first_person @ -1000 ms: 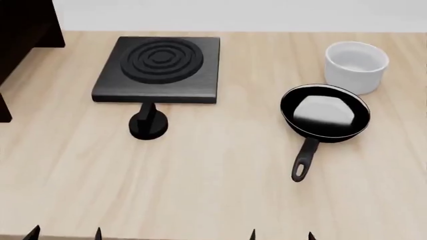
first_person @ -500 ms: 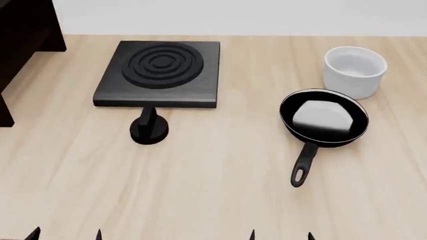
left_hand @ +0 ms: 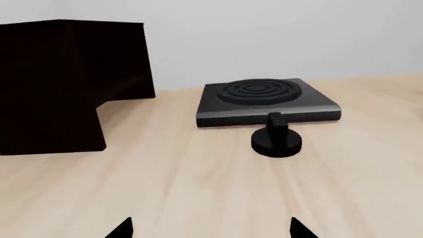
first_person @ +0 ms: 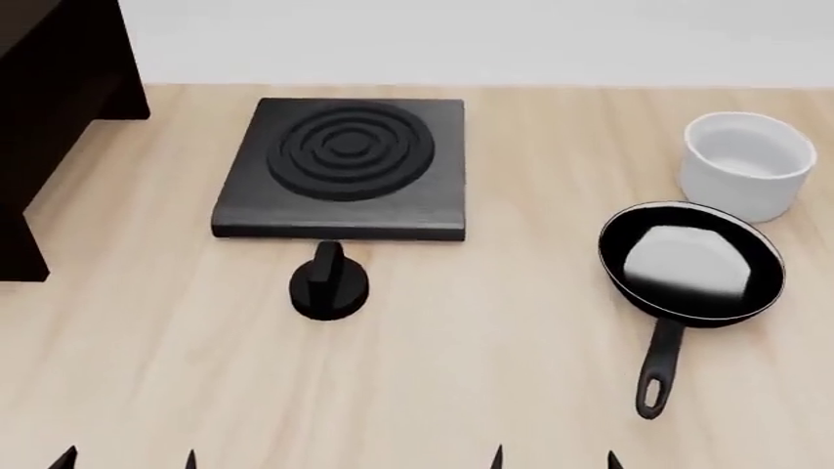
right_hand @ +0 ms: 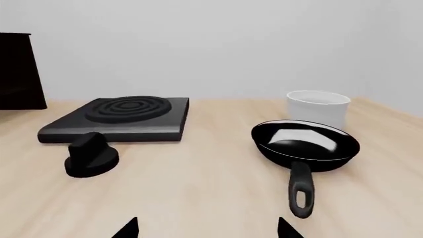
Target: Put the frying pan on the cabinet shelf.
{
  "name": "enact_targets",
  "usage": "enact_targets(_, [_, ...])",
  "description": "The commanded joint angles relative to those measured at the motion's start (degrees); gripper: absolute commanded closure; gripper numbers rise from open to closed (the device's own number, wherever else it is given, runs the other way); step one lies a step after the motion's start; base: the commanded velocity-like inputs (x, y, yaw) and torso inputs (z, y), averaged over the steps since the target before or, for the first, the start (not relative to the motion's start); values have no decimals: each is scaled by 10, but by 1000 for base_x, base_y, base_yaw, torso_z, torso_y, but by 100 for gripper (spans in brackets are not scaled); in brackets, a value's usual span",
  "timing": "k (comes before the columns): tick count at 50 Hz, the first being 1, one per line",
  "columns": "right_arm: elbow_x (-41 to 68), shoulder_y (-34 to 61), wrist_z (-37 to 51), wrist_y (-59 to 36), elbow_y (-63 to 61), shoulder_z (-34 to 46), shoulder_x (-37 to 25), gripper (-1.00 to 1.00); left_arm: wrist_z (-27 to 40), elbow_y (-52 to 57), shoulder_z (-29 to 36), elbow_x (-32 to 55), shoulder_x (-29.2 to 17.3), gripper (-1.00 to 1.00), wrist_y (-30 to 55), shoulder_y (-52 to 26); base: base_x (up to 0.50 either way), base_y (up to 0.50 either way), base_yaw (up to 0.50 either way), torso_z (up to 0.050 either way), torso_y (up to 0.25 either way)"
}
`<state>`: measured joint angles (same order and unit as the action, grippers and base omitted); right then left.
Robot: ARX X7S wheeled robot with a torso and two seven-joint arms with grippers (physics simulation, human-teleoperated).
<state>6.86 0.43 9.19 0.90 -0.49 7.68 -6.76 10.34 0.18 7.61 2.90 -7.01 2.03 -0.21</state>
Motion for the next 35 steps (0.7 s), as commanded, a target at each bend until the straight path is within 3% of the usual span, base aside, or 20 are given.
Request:
enact_targets(1, [4,-1,9,5,-3,5,-5,-100,9,7,7,2,-6,-100,10,-1,375,246,0,0,0])
enact_targets(35, [8,2,26,6,-2,23,-20,-100,24,3,15,23,-15,-100,20,-5,463,190,0,0,0])
